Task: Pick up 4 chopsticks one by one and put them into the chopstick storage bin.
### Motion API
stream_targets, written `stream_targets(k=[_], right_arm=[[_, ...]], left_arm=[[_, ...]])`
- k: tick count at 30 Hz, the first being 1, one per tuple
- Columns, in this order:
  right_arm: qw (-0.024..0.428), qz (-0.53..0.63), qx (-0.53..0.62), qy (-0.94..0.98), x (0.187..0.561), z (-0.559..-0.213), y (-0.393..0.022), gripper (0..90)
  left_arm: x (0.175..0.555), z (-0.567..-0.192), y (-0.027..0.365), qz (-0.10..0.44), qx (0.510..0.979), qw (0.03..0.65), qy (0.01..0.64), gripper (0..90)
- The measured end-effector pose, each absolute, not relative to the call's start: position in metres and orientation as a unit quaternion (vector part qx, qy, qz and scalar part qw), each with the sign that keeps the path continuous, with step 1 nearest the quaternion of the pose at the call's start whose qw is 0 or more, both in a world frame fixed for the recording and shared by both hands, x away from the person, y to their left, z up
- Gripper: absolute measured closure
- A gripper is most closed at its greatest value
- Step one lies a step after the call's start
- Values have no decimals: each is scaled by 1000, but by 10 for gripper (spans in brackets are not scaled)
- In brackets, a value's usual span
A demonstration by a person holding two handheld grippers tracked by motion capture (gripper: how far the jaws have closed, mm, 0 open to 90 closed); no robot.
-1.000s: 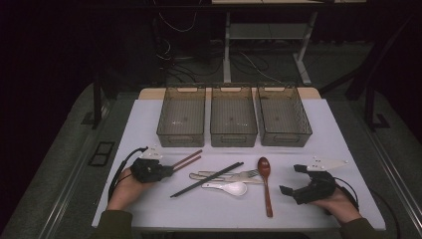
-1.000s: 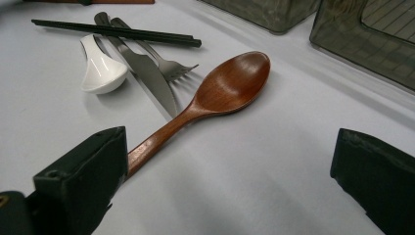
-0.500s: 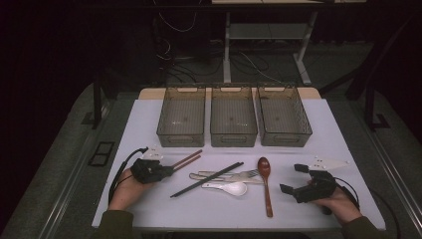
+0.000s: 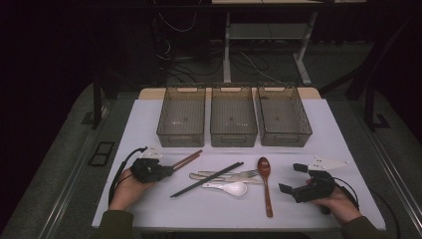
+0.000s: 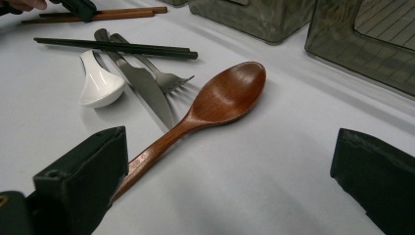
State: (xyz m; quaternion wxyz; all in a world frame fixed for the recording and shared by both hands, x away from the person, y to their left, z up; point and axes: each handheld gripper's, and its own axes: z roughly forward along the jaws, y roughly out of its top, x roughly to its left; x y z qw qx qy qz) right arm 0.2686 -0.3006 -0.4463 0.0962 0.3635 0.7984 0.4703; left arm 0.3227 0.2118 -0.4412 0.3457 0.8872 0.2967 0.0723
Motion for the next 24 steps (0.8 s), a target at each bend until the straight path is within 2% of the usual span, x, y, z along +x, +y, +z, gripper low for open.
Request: stream_targets(k=[24], right_arm=[[91, 471, 365, 798, 269, -446, -301, 7]], left_arm=[[325, -426, 207, 59, 875, 365, 313, 833]])
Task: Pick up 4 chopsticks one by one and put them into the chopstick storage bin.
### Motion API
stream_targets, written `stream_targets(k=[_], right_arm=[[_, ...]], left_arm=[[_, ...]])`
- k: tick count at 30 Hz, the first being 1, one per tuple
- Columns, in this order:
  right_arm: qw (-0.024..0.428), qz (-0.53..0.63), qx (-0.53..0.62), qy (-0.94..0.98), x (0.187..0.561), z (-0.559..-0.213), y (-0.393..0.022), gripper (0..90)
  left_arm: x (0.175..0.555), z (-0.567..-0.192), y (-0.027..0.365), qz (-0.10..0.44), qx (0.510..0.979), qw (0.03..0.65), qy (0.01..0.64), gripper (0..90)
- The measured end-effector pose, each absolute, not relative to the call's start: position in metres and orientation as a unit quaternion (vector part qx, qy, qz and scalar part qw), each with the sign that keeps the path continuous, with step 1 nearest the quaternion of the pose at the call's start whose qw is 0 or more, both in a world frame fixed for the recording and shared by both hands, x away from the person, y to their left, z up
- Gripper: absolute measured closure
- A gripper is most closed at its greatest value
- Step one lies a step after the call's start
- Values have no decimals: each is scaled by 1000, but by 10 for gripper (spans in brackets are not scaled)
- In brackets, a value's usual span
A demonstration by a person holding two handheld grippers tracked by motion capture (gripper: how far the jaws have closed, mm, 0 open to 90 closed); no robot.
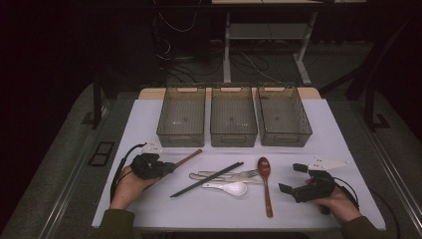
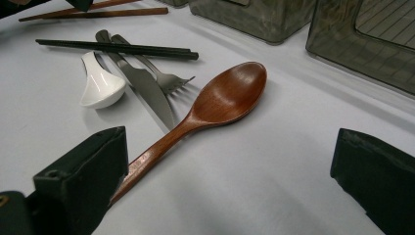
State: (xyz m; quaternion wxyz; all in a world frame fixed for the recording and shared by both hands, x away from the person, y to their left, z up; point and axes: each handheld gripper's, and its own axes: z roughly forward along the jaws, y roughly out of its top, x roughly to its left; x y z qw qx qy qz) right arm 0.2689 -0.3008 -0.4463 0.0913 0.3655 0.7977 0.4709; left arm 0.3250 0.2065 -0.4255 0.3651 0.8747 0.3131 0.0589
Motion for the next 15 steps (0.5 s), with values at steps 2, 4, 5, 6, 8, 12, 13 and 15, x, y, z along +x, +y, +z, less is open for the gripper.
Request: stream_targets(k=[2, 4, 5, 6, 8, 12, 13, 15], right_arm=[[91, 472, 365, 797, 269, -446, -301, 7], [91, 472, 366, 797, 269, -446, -301, 7], [91, 473, 366, 796, 269, -446, -301, 7], [91, 474, 366, 796, 269, -446, -301, 7], [91, 473, 367, 796, 270, -446, -302, 7], [91, 473, 368, 795, 270, -446, -302, 7], [90, 474, 368, 795, 270, -446, -302, 7], [91, 474, 367, 795, 270, -446, -302, 7]], left_arm=[[325, -425, 205, 59, 874, 366, 315, 833], [325, -423, 204, 58, 873, 368, 316, 833], [325, -421, 203, 59, 874, 366, 314, 833], [324, -420, 203, 58, 874, 367, 314, 833], [324, -418, 201, 58, 873, 371, 311, 833], [324, -414, 198, 53, 873, 376, 307, 833], [324, -413, 197, 53, 872, 377, 308, 833], [324, -412, 195, 53, 871, 378, 309, 833]])
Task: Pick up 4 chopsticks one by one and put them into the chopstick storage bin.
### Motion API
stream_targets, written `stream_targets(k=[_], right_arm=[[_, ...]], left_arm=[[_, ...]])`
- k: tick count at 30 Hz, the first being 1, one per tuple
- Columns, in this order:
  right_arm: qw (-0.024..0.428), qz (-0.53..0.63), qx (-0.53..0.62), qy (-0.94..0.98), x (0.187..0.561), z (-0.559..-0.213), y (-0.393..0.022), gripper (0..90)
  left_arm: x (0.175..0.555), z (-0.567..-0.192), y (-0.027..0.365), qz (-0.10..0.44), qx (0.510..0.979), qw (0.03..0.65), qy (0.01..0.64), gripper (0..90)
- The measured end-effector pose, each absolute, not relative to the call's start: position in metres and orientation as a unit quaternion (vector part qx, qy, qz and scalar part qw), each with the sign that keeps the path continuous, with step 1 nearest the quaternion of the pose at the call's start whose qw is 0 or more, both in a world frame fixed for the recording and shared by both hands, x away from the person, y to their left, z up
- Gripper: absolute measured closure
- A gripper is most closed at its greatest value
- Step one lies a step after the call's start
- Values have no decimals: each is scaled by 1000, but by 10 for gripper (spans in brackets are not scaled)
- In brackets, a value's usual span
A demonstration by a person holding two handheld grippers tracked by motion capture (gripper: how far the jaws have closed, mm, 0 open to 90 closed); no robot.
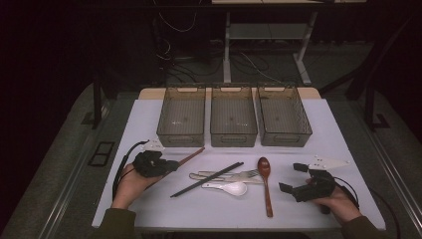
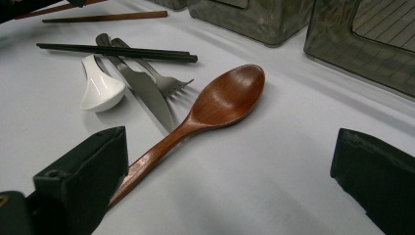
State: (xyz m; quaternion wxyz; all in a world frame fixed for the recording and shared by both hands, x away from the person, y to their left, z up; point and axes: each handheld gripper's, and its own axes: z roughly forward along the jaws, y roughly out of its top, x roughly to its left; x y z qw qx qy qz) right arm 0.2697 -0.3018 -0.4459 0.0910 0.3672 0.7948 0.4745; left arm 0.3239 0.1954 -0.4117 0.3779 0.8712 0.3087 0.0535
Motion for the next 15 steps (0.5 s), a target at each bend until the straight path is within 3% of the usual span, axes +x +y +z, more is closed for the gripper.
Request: stream_targets(k=[15], right_arm=[[94, 475, 367, 794, 270, -446, -302, 7]], left_arm=[[322, -392, 182, 55, 866, 397, 299, 833]])
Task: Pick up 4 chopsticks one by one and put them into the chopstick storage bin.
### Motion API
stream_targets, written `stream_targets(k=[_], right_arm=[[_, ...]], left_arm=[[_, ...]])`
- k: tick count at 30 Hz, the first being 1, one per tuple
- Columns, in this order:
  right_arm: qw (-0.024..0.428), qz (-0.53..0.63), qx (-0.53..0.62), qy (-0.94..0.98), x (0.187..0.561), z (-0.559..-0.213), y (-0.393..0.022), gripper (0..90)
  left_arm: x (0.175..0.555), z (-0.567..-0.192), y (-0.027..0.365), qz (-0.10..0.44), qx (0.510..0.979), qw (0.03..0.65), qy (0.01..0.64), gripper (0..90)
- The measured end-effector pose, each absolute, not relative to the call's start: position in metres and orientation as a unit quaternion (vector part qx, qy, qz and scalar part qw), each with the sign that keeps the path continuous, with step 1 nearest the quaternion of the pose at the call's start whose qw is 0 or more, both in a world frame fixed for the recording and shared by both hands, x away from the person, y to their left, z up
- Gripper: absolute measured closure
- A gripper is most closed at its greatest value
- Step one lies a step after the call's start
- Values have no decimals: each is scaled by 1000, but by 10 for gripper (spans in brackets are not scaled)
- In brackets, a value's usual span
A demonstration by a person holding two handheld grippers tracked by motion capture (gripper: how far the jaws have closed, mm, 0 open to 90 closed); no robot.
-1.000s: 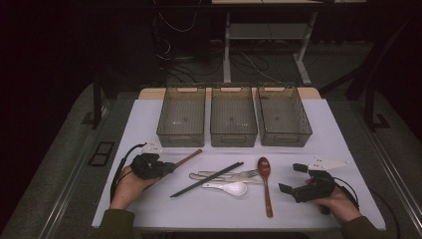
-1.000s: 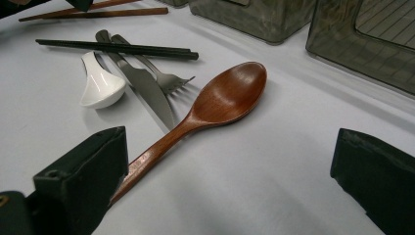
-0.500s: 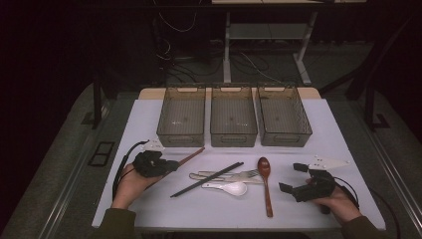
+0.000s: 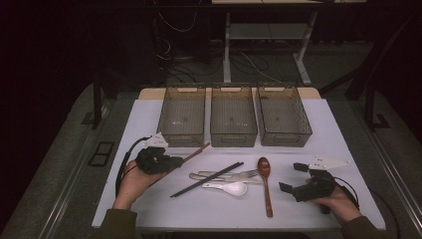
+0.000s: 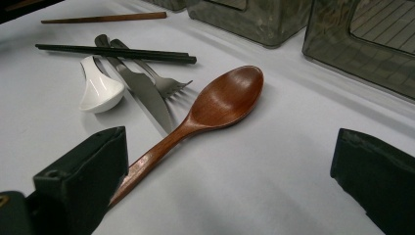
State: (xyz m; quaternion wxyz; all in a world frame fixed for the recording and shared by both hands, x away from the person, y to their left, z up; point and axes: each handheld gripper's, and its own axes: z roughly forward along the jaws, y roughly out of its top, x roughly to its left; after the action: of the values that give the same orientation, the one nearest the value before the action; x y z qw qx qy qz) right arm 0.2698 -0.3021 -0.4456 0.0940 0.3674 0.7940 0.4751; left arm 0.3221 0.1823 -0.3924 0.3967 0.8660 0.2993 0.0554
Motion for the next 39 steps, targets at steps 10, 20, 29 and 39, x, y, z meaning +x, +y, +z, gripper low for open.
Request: stream_targets(k=[10, 20, 29, 39], right_arm=[[92, 473, 369, 795, 270, -446, -301, 7], [93, 472, 370, 795, 270, -446, -302, 7], [92, 470, 371, 796, 270, -447, -301, 7], [89, 471, 372, 795, 270, -446, -302, 7]], left_arm=[[325, -385, 175, 57, 864, 411, 285, 833], [336, -372, 166, 64, 860, 424, 275, 833], [352, -363, 161, 70, 855, 436, 270, 833], [373, -357, 159, 79, 850, 441, 278, 833]])
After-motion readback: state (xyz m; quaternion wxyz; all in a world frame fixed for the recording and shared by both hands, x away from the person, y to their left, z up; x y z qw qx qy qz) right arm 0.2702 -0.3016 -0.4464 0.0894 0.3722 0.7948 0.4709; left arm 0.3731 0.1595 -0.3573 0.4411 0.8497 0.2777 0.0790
